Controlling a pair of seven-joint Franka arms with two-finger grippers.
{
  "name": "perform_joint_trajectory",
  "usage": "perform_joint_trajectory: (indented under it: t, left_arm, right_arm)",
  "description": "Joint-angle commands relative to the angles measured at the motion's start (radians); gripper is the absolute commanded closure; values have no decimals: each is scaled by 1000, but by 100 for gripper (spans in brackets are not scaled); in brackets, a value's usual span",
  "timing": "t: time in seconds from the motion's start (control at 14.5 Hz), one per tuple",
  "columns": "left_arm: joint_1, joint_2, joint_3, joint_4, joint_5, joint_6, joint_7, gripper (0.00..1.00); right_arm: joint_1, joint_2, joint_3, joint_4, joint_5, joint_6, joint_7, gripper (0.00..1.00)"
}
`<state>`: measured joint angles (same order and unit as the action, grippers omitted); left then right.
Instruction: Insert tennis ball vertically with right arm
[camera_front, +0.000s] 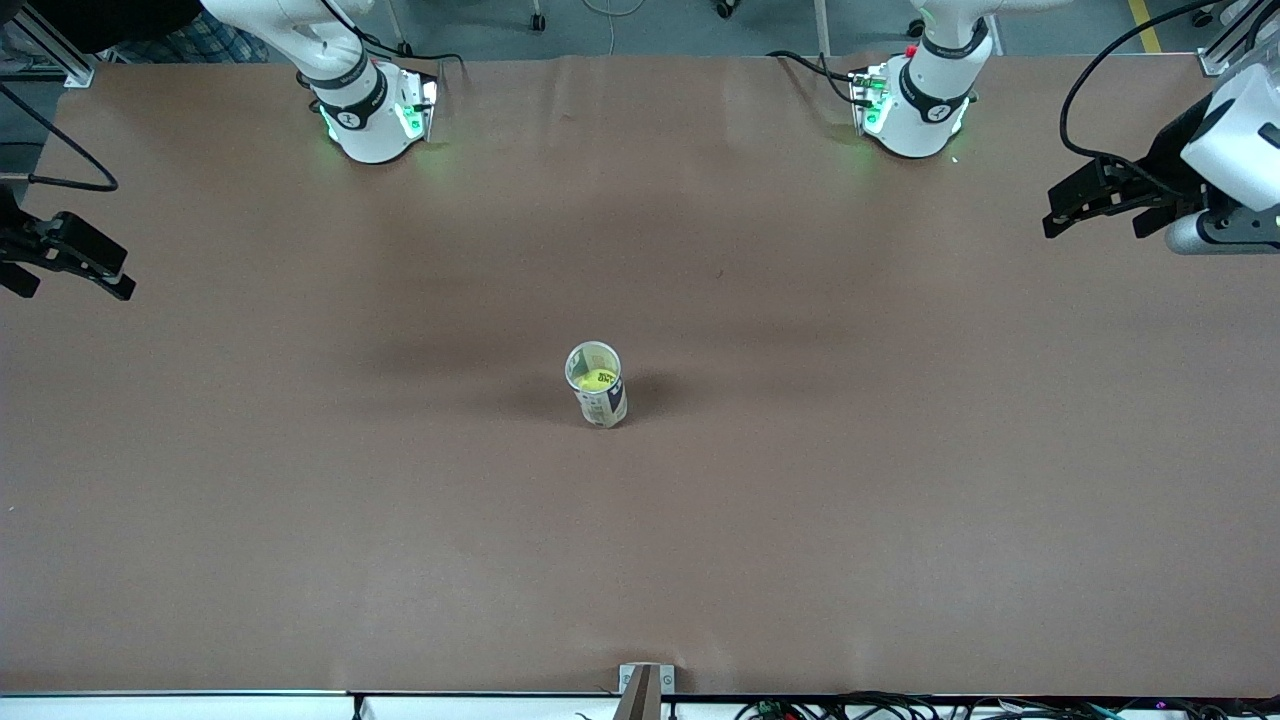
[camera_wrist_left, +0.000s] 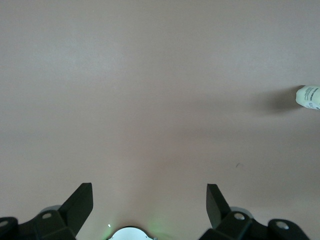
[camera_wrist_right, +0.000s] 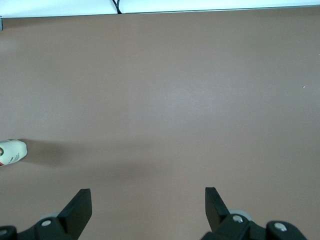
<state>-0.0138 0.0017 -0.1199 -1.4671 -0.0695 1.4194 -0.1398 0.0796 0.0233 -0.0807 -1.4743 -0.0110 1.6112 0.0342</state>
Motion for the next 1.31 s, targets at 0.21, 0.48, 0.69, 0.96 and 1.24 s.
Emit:
perform_joint_trajectory:
  t: [0.21,0.48,0.69,0.96,1.24]
  left_arm:
    - [-2,-21,20,25,-15,-17,49,0]
    - [-2,-115,20,-94,-1,16,91,0]
    - [0,-184,20,-179,8,73,123,0]
    - [8,-203,19,-202,49,113,123,0]
    - [8,-203,16,-203,68,104,101,0]
  right_arm:
    - [15,-5,1,6,-4,-24,1,0]
    - [12,-5,-2,6,-4,-24,3,0]
    - [12,-5,-4,6,-4,-24,3,0]
    - [12,-5,-2,6,-6,-28,3,0]
    - [12,-6,-4,6,-6,-28,4,0]
